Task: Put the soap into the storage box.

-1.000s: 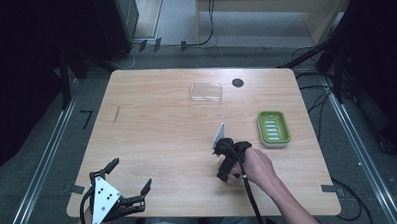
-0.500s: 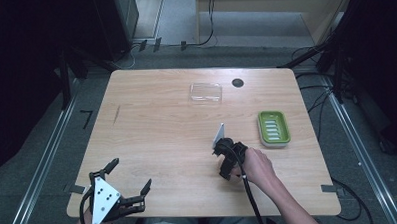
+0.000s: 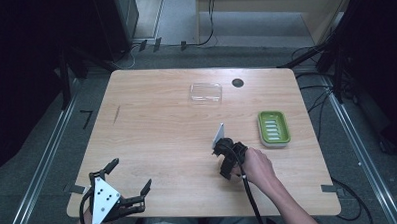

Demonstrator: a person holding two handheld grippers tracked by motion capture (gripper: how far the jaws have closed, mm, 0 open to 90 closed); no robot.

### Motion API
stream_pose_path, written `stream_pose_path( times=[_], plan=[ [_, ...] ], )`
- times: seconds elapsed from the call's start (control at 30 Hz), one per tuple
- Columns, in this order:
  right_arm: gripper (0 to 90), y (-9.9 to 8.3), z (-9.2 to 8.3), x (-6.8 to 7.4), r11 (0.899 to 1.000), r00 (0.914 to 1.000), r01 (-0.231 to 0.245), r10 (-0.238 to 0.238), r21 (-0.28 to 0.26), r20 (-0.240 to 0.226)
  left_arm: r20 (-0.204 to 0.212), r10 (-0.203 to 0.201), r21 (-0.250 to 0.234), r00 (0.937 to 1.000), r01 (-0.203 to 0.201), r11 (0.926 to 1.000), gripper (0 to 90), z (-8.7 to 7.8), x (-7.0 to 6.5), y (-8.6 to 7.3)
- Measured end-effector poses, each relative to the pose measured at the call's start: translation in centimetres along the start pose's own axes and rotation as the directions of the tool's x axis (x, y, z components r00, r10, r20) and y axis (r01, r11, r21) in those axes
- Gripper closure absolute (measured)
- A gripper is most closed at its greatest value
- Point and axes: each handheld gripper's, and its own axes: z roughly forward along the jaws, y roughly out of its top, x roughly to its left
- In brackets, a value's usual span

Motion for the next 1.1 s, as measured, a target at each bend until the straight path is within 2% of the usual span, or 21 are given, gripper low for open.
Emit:
stream_pose_path(
  times=[0.47,0.53,0.6,0.63,0.7,0.83,1.1],
  plan=[
    [31.7,-0.14,0.02,-0.19,1.0,1.0,0.006,-0.006,-0.004,0.0,0.0,0.003,-0.001,1.0,-0.003,1.0,0.0,-0.05,-0.04,0.0],
    [24.8,-0.18,0.03,-0.32,0.999,0.9987,-0.04,0.04,-0.014,-0.032,-0.001,0.005,-0.002,1.0,-0.005,1.0,0.0,-0.07,-0.02,0.0],
    [24.3,-0.23,0.02,-0.53,0.997,0.9971,-0.07,0.07,-0.025,-0.03,-0.001,0.003,-0.002,1.0,-0.003,1.0,0.0,-0.07,-0.02,0.0],
    [24.5,-0.3,-0.04,-0.75,0.996,0.9955,-0.082,0.08,-0.045,-0.051,-0.001,0.004,-0.001,1.0,-0.004,1.0,0.0,-0.07,-0.01,-0.01],
    [25.3,-0.3,-0.02,-0.75,0.995,0.9953,-0.086,0.084,-0.045,-0.05,0.0,0.004,0.0,1.0,-0.004,1.0,0.0,-0.06,-0.01,-0.01],
    [32.6,-0.23,0.0,-0.59,0.996,0.9958,-0.087,0.086,-0.035,-0.032,0.0,0.004,-0.002,1.0,-0.004,1.0,0.0,-0.05,-0.01,-0.01],
    [30.8,-0.23,0.09,-0.25,0.997,0.9974,-0.072,0.072,-0.031,-0.005,-0.001,0.003,-0.005,1.0,-0.003,1.0,0.0,-0.08,-0.01,-0.02]
  ],
)
